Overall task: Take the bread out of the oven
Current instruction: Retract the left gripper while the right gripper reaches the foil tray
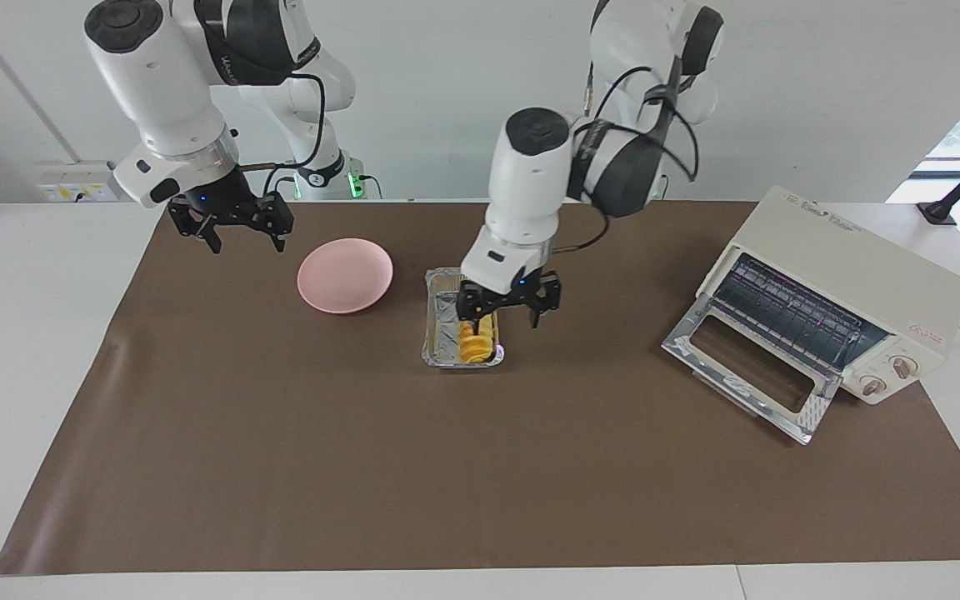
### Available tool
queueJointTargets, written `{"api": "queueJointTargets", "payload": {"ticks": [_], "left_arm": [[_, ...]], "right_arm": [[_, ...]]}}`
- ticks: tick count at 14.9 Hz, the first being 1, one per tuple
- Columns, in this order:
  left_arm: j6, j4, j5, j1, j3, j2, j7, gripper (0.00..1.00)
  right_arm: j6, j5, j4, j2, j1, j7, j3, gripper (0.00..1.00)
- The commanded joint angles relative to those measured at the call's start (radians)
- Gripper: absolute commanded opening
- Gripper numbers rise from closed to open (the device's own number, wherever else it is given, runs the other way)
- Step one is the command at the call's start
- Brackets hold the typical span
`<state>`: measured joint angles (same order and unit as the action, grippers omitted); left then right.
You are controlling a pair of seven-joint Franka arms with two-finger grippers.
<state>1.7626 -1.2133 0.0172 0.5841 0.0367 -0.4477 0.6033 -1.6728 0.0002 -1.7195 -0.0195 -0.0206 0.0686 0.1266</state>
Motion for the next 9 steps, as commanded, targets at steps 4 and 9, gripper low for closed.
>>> {"api": "queueJointTargets", "payload": {"ticks": [4, 9], "left_arm": [[-0.190, -0.159, 0.013, -0.269, -0.003, 0.214, -0.453, 1.00], [-0.267, -0.242, -0.092, -0.364, -0.006, 0.378, -0.644, 1.00]], "right_arm": [[-0.163, 0.017, -0.028, 0.110, 0.211, 0.195, 0.004, 1.00], [-0.456, 0.021, -0.181, 0.174, 0.317, 0.376, 0.004, 1.00]]}}
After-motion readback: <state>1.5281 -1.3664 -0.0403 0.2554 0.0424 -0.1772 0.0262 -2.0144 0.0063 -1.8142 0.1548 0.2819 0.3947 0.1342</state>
